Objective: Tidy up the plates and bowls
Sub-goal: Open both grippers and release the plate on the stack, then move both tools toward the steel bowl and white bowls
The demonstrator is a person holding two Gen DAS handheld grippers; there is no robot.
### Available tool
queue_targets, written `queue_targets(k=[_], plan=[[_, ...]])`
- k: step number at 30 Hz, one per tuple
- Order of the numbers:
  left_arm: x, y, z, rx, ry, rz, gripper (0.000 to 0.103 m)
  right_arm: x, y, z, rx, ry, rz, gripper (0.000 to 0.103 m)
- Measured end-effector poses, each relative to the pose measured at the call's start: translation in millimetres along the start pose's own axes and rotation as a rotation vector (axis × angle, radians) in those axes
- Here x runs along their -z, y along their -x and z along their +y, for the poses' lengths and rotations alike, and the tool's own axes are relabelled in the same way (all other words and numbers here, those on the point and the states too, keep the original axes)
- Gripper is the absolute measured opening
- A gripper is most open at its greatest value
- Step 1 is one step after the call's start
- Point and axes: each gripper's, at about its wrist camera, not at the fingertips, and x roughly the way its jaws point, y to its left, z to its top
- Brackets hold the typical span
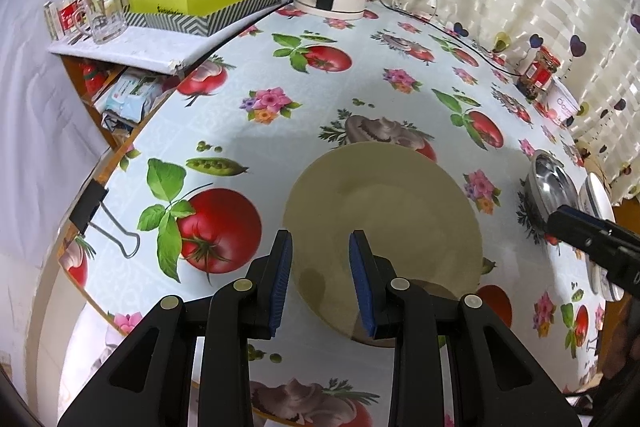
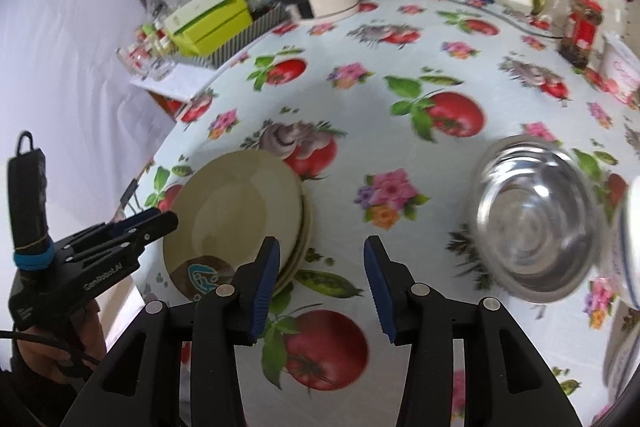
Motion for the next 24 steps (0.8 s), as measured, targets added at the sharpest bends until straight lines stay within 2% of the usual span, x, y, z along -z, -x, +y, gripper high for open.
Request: queue_targets(k=[11,24], plan=[[-15.6,15.9,-43.7,0.061,-0.096,-0.048,0.031,11.2,47.3,-47.2,0.077,-0.096,-0.093,0.043],[-24.5,12.9,-99.0,0.141,-0.202,-0.046,0.031,34.6,69.0,-85.2,0.123,-0.179,-0.115,0.043]])
